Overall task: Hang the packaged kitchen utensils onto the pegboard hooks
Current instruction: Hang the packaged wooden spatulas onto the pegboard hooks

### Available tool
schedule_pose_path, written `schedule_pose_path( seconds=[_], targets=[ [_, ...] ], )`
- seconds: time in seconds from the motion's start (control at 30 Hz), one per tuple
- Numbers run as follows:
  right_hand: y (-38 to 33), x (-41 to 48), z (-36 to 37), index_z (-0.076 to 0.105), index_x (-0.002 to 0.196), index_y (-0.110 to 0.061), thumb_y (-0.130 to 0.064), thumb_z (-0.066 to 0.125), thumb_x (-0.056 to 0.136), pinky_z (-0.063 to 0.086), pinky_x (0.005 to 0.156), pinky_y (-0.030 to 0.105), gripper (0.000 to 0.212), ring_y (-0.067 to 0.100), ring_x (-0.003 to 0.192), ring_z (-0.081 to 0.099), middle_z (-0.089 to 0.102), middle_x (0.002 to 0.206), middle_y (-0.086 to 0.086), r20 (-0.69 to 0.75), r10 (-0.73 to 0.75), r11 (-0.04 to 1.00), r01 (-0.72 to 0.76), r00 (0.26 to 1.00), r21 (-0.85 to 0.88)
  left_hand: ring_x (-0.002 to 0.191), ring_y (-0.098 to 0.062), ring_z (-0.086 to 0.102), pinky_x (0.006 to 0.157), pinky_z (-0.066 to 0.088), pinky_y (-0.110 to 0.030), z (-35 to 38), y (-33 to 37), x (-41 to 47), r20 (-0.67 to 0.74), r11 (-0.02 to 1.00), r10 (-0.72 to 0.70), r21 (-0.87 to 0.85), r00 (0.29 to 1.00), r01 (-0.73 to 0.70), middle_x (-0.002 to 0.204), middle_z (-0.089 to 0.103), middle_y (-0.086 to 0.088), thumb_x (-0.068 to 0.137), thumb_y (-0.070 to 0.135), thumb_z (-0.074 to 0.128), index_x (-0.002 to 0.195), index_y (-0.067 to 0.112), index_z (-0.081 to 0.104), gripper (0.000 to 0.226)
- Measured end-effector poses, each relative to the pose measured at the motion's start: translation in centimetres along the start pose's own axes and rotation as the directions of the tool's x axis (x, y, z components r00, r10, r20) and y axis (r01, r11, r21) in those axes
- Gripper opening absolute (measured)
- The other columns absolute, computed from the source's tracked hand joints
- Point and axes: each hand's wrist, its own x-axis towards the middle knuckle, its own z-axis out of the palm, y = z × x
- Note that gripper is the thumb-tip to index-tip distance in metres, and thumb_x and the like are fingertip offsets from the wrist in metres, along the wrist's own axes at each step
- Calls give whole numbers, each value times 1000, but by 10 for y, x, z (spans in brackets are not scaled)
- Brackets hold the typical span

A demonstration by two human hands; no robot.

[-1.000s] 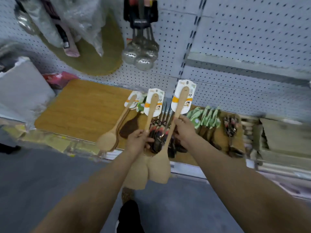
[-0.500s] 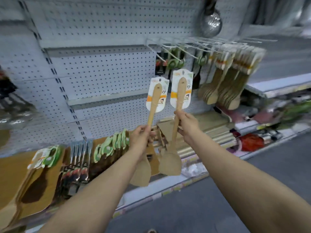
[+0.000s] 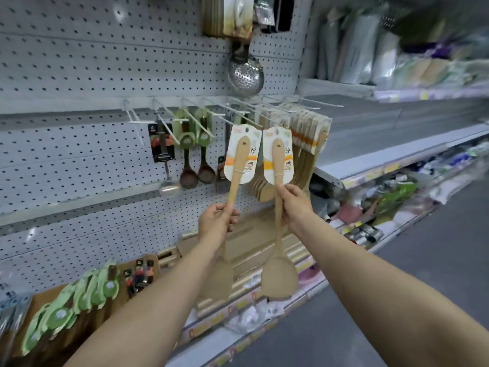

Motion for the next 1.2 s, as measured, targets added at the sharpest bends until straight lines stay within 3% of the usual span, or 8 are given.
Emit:
schedule_pose_path(
  seconds=[0.13, 0.4, 0.53, 0.63, 0.7, 0.87, 1.07, 1.2],
  targets=[
    [-13, 51, -27, 72, 91, -17, -31, 67, 96, 56, 86, 46, 15, 25, 85, 58, 65, 83, 4, -3, 13, 1000, -13, 1000, 22, 60, -9, 61, 52, 49, -21, 50, 4, 32, 20, 1000, -2, 7, 1000, 2, 85, 75, -7, 98, 19, 61, 102, 14, 66, 9],
    [-12, 133, -62, 76, 80, -34, -72, 68, 57, 60, 83, 51, 45, 28, 77, 64, 68, 72, -1, -31, 60, 998, -60, 998, 12, 82, -18, 72, 75, 57, -32, 110, -8, 65, -4, 1000, -3, 25, 1000, 3, 92, 77, -7, 97, 11, 61, 109, 6, 62, 13],
    [-19, 169, -80, 75, 80, -25, -71, 69, 71, 53, 69, 39, 47, 22, 68, 60, 66, 70, -1, 3, 53, 999, -53, 999, 11, 96, -22, 73, 88, 57, -39, 136, -15, 83, -41, 998, 13, 62, 999, -11, 95, 77, -7, 97, 7, 60, 110, 4, 57, 14],
    [-21, 199, -94, 74, 86, -15, -66, 73, 72, 58, 80, 38, 53, 29, 80, 69, 72, 81, 8, 61, 49, 998, -50, 997, 22, 97, -21, 73, 95, 54, -44, 163, -20, 93, -77, 997, 24, 68, 997, -19, 97, 77, -8, 97, 7, 60, 110, 2, 57, 14],
    [-21, 214, -98, 75, 86, -14, -58, 75, 77, 59, 90, 51, 46, 34, 94, 72, 76, 91, 12, 89, 47, 999, -49, 995, 18, 95, -18, 72, 97, 53, -43, 179, -23, 98, -94, 998, 25, 66, 995, -18, 96, 77, -7, 97, 7, 60, 110, 0, 57, 16],
    [-23, 252, -110, 76, 87, -20, -54, 70, 86, 56, 92, 53, 35, 37, 103, 69, 75, 99, 11, 241, 33, 999, -22, 970, -48, 97, -20, 73, 100, 51, -48, 223, -33, 111, -171, 998, 47, 51, 984, -38, 93, 78, -7, 92, 9, 66, 104, 5, 59, 15],
    [-16, 276, -116, 74, 80, -26, -62, 66, 82, 54, 80, 41, 37, 24, 84, 64, 69, 78, 0, 343, 16, 996, 17, 939, -93, 101, -22, 72, 100, 50, -49, 251, -53, 109, -264, 998, 50, 36, 963, -42, 96, 78, -6, 91, 9, 66, 103, 6, 60, 13],
    [-16, 287, -112, 75, 83, -26, -58, 65, 85, 56, 85, 44, 34, 23, 81, 62, 68, 74, -2, 397, 43, 994, 3, 917, -113, 99, -19, 72, 87, 53, -35, 266, -65, 105, -306, 999, 35, 18, 951, -31, 95, 78, -5, 94, 6, 63, 105, 2, 58, 13]
  ],
)
